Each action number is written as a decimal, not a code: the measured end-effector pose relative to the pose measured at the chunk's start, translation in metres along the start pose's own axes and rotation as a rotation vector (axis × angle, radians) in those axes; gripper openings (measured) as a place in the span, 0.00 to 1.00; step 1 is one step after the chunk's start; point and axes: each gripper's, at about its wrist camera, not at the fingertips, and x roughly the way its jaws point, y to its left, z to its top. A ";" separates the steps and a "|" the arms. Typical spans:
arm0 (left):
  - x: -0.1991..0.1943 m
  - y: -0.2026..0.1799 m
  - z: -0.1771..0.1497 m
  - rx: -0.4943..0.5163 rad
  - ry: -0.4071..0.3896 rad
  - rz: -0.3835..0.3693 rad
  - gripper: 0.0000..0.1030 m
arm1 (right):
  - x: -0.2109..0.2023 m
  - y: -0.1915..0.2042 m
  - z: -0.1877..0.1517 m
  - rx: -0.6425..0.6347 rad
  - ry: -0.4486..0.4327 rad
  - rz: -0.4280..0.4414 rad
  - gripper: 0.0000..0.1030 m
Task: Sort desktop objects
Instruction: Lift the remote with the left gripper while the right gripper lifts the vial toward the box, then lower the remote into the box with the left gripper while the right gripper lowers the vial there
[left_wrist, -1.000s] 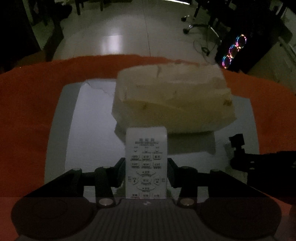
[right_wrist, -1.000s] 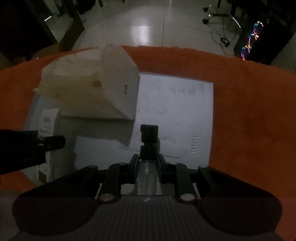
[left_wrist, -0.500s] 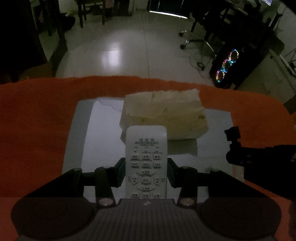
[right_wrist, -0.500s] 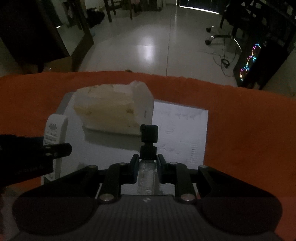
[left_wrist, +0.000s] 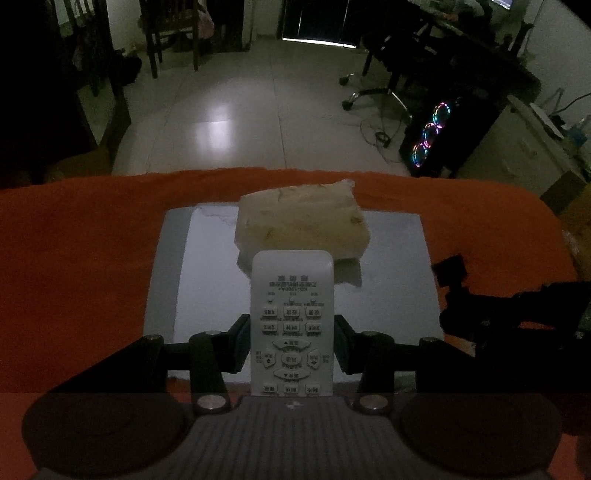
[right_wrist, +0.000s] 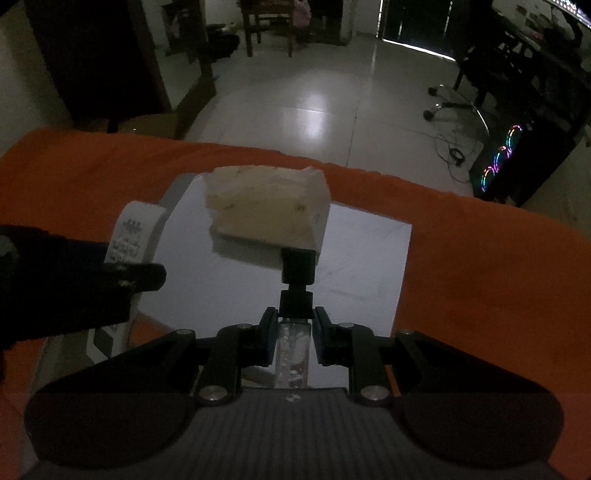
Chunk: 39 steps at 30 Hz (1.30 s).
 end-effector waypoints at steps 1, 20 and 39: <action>-0.004 0.000 -0.005 0.000 -0.005 0.002 0.39 | -0.004 0.003 -0.004 -0.005 -0.003 0.006 0.21; -0.031 0.015 -0.097 0.018 0.012 -0.033 0.39 | -0.013 0.024 -0.067 0.005 0.055 0.117 0.21; 0.019 0.004 -0.142 0.069 0.123 0.028 0.39 | 0.051 0.024 -0.112 -0.011 0.215 0.087 0.21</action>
